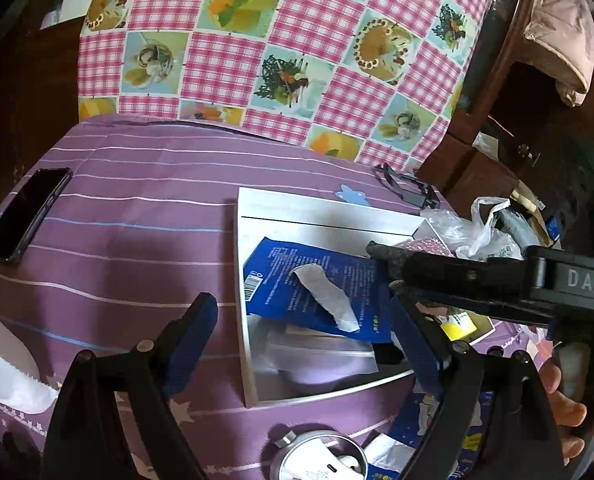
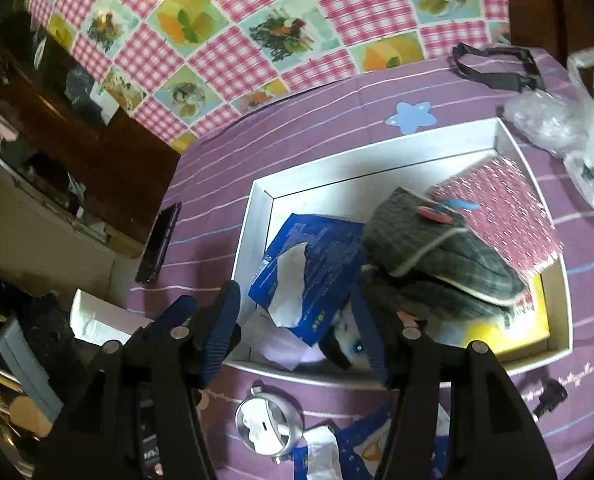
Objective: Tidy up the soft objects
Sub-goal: 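Lower the blue packet into the box with left while right drops the white item there, then move the right gripper back to the blue printed bag on the table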
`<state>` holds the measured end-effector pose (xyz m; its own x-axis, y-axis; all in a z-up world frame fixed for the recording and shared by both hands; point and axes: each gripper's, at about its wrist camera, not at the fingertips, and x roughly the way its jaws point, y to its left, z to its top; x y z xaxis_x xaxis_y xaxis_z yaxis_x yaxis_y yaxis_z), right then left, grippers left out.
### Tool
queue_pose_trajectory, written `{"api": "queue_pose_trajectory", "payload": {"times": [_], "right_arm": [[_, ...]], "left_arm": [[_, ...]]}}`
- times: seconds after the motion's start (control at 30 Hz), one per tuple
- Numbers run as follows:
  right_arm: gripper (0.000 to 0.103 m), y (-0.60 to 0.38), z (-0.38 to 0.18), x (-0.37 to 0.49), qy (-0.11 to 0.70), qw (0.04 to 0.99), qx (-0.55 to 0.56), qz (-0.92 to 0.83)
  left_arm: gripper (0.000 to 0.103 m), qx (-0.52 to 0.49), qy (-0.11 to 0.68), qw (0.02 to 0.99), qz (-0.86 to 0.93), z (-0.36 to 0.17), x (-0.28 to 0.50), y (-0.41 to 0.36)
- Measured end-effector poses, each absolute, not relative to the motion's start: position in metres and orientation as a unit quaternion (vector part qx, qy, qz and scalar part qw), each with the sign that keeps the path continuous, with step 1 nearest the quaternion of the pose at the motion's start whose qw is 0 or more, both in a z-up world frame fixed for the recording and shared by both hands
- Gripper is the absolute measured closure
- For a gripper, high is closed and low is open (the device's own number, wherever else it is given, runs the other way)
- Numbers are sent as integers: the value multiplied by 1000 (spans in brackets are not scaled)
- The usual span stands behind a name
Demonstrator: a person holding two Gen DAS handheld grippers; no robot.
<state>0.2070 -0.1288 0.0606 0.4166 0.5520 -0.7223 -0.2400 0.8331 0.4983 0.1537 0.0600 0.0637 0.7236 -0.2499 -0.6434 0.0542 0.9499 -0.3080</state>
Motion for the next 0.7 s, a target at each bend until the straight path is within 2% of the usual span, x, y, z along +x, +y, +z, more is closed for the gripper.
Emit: {"api": "queue_pose_trajectory", "payload": {"times": [0.53, 0.7], "right_arm": [[44, -162, 57, 147, 489, 846, 69, 202], [44, -171, 51, 137, 501, 841, 44, 198]], "left_arm": [[14, -120, 392, 905, -112, 69, 143, 30], [14, -85, 396, 910, -91, 65, 129, 21]]}}
